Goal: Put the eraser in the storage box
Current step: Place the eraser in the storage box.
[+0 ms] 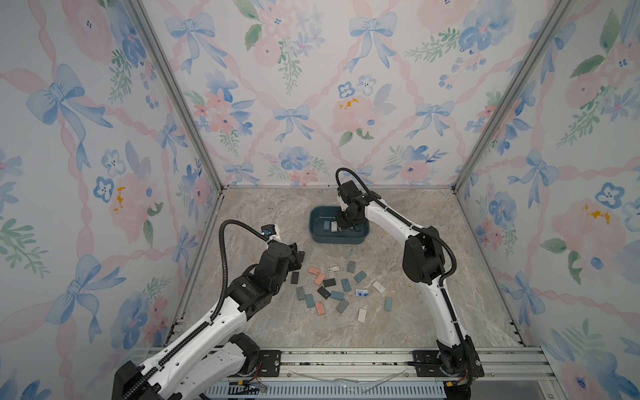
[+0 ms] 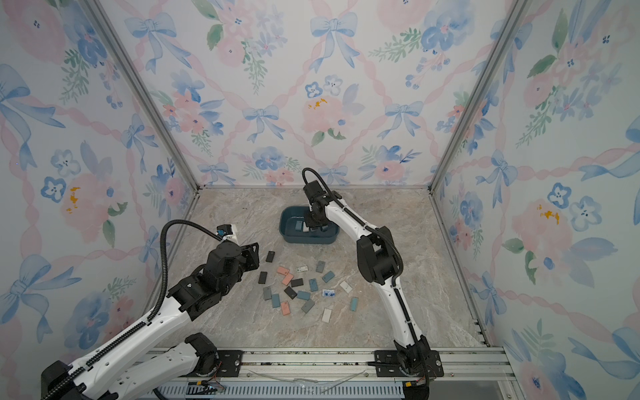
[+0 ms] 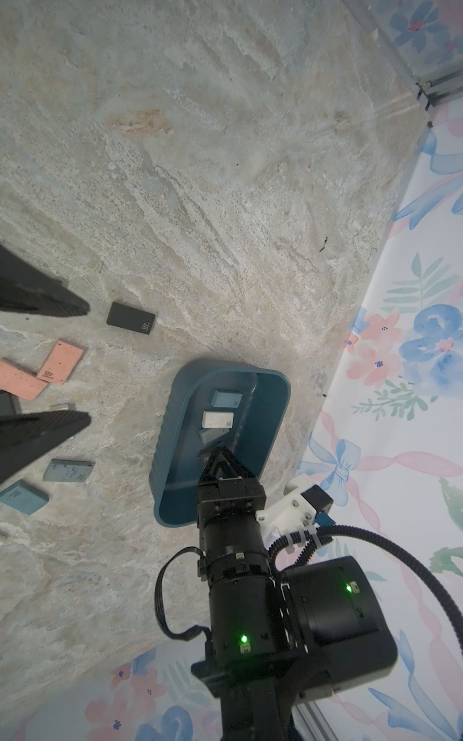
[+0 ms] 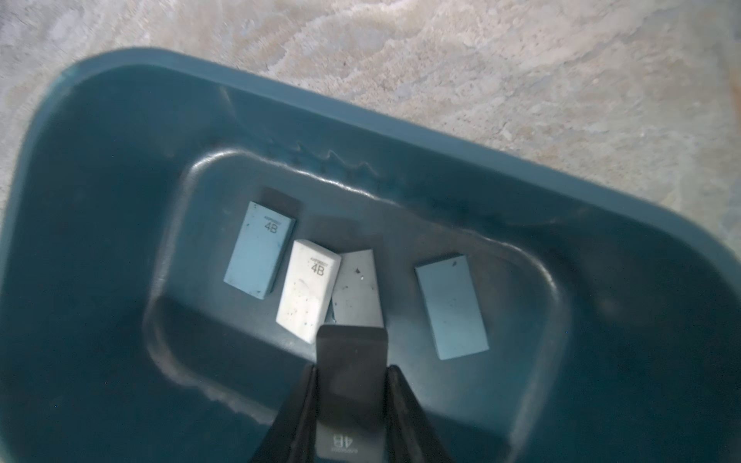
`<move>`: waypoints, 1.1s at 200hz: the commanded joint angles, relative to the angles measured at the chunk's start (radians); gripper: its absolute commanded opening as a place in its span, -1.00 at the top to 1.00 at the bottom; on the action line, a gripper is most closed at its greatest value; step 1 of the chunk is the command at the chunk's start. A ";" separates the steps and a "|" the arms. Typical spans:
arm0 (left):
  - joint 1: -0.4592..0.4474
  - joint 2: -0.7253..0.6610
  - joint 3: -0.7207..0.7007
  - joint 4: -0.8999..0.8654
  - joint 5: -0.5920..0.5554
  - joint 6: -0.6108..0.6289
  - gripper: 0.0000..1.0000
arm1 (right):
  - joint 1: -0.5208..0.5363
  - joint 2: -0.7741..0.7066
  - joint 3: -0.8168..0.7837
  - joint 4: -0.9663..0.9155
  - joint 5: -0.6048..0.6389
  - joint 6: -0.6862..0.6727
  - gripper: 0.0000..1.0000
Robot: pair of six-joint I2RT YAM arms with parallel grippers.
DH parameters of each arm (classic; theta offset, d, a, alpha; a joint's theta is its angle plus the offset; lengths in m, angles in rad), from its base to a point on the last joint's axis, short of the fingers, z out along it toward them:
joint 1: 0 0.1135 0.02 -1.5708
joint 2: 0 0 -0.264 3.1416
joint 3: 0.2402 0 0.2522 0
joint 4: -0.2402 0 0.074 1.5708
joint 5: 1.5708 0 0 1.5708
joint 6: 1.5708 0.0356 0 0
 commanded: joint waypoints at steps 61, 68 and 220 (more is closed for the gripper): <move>0.006 -0.003 -0.006 -0.008 -0.008 -0.016 0.17 | -0.018 0.054 0.033 -0.037 0.000 0.012 0.14; 0.006 -0.001 -0.005 -0.009 -0.008 -0.016 0.17 | -0.017 0.054 0.036 -0.039 0.001 0.011 0.11; 0.068 0.159 0.092 -0.101 0.149 0.016 0.06 | -0.022 -0.294 -0.158 0.049 -0.035 -0.034 -0.10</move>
